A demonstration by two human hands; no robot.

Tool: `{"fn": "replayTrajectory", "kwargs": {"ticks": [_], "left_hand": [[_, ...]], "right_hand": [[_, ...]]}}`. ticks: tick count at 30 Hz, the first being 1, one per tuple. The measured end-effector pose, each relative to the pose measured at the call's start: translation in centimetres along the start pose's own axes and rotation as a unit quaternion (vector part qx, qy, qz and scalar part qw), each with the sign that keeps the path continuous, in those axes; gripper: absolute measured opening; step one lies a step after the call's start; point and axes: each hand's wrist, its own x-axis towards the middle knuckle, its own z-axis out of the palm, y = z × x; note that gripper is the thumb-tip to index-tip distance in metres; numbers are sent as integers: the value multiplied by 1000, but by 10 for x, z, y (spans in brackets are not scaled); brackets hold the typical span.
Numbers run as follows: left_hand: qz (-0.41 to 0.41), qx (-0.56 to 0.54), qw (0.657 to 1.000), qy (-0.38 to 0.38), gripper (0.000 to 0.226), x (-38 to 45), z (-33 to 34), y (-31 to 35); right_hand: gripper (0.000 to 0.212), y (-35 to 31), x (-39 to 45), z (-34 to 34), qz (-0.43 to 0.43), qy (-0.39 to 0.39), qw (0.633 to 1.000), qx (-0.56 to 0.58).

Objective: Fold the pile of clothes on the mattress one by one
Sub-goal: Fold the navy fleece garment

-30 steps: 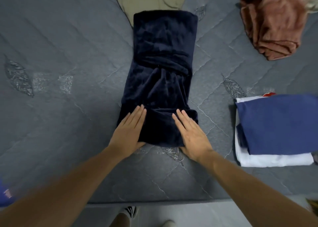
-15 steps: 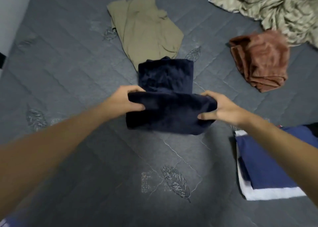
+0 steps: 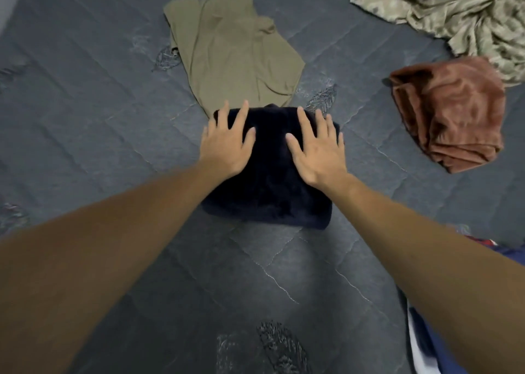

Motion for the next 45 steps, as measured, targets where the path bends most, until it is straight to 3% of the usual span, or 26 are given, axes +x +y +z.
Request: {"fn": "replayTrajectory", "kwargs": {"ticks": [5,9,11,13,15,17,19,22,24,28,31,34,38,45], "left_hand": [[-35,-43,998,-42,68,36,34,-6],[-108,-132,985,24,93,31,40,-10],[-174,-192,963,67,112,16,35,-6],[-262,-231,935,64,123,4,30,-7],[-310,-271,911,32,126,-4,24,-10],[-322,-362,875,-1,113,-10,18,-9],[-304,-448,840,-41,96,-13,14,-11],[-288,-513,800,-118,98,-18,4,-14],[-282,-530,784,-158,98,-28,0,-13],[-283,-547,767,-182,79,-75,6,-1],[-302,-550,760,-170,61,-132,12,13],[-322,-559,747,-160,60,-187,17,28],[-339,-577,731,-135,61,-233,21,46],[-276,-597,750,-61,58,-274,13,81]], "right_hand": [[65,14,23,39,23,28,999,31],[69,20,24,51,14,100,991,88],[84,22,8,50,41,156,974,159],[107,22,-9,43,136,157,930,304],[120,24,-22,36,210,118,853,464],[114,32,-24,33,228,74,777,582],[93,40,-20,29,231,12,721,654],[85,41,-21,18,204,-115,691,683],[82,42,-31,14,201,-133,697,675],[68,48,-80,9,236,-69,719,650],[79,60,-131,17,281,-61,721,630],[86,69,-179,18,309,-55,747,586],[72,78,-213,14,302,-56,757,577],[66,93,-240,-25,245,-50,778,576]]}}
